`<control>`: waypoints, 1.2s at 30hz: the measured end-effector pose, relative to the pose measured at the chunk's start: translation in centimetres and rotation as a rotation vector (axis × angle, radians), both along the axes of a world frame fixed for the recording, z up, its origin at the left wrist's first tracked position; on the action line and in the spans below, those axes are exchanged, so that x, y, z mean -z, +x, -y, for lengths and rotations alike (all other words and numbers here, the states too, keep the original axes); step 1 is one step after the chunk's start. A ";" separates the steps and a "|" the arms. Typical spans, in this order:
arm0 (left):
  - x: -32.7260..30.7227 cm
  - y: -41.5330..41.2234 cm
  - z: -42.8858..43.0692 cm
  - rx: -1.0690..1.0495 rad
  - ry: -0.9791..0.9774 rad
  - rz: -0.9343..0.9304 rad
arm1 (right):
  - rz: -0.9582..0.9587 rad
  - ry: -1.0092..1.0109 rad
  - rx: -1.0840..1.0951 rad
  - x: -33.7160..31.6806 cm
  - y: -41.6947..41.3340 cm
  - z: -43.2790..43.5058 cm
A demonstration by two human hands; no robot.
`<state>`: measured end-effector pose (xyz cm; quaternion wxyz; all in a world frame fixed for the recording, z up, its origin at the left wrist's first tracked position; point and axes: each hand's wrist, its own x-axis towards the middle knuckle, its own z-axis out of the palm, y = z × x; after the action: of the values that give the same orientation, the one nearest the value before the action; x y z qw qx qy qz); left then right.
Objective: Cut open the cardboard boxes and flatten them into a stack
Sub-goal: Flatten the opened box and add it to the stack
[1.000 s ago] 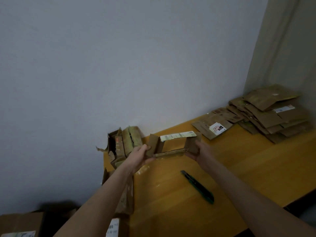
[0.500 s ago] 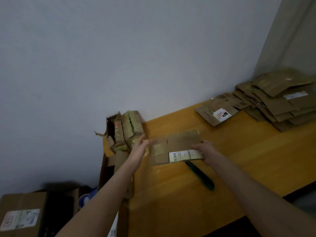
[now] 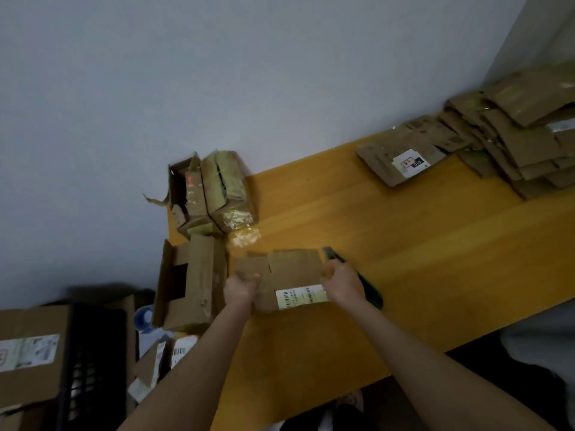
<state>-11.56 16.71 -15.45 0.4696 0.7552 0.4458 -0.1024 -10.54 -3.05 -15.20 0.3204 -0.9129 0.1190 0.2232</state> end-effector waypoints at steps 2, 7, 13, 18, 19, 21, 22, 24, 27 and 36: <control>1.4 -0.2 1.2 0.001 -0.042 0.001 | 0.030 -0.034 -0.021 0.9 -0.8 0.4; 2.9 1.1 5.5 0.084 -0.067 0.013 | 0.098 -0.135 -0.054 2.5 -1.0 2.9; 3.1 0.4 4.7 0.251 0.099 -0.004 | 0.281 -0.218 -0.109 3.4 -0.7 3.6; 3.8 -0.5 5.1 0.637 0.541 0.138 | 0.303 -0.232 -0.402 4.7 0.2 0.9; 4.1 -0.3 5.6 0.777 0.591 0.190 | 0.283 -0.266 -0.466 5.2 0.7 0.7; 5.3 -0.2 6.2 0.995 0.643 0.196 | 0.252 -0.339 -0.570 6.4 1.6 0.6; 6.1 -0.4 6.2 1.051 0.674 0.160 | 0.239 -0.362 -0.609 7.0 1.8 0.7; 8.0 -1.0 6.0 1.095 0.738 0.102 | 0.224 -0.384 -0.649 8.4 2.0 0.9; 9.7 -1.3 5.6 1.080 0.787 0.139 | 0.243 -0.411 -0.643 10.2 1.9 0.8; 9.8 -0.8 5.6 1.090 0.719 0.112 | 0.226 -0.424 -0.656 10.5 2.1 0.7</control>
<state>-12.40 11.11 -25.25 0.0911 0.9870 -0.0197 -0.1308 -8.47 -3.79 -25.71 0.0479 -0.9670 -0.1711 0.1825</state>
